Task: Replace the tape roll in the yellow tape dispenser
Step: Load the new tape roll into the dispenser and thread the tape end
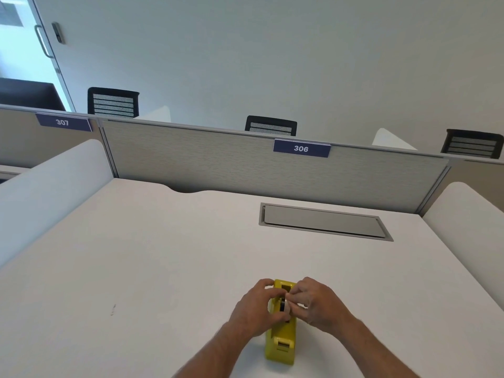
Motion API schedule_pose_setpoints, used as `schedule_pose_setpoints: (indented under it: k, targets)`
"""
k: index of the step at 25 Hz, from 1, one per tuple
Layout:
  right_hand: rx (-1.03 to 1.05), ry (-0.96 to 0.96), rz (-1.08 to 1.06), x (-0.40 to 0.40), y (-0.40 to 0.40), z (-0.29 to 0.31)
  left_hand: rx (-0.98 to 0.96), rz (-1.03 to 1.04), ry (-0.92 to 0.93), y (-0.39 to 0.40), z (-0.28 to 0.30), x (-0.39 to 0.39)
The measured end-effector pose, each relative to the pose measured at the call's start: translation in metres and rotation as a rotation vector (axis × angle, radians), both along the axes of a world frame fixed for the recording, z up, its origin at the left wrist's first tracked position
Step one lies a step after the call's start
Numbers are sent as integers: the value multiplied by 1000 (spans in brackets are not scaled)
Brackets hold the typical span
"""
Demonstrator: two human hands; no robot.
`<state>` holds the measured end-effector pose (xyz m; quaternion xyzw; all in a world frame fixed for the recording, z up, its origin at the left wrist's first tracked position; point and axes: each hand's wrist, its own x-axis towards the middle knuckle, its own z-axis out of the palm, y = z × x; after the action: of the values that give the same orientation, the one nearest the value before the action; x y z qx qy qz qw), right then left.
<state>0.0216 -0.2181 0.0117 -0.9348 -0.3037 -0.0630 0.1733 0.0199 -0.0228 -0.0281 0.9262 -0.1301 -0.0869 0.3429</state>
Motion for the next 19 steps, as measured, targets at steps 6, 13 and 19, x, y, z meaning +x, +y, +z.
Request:
schedule_pose_setpoints:
  k: [6, 13, 19]
  targets:
    - [30, -5, -30, -3, 3, 2, 35, -9, -2, 0, 0, 1]
    - [29, 26, -13, 0, 3, 5, 31, -27, -23, 2, 1, 0]
    - [40, 59, 13, 0, 2, 6, 43, -24, -15, 1, -1, 1]
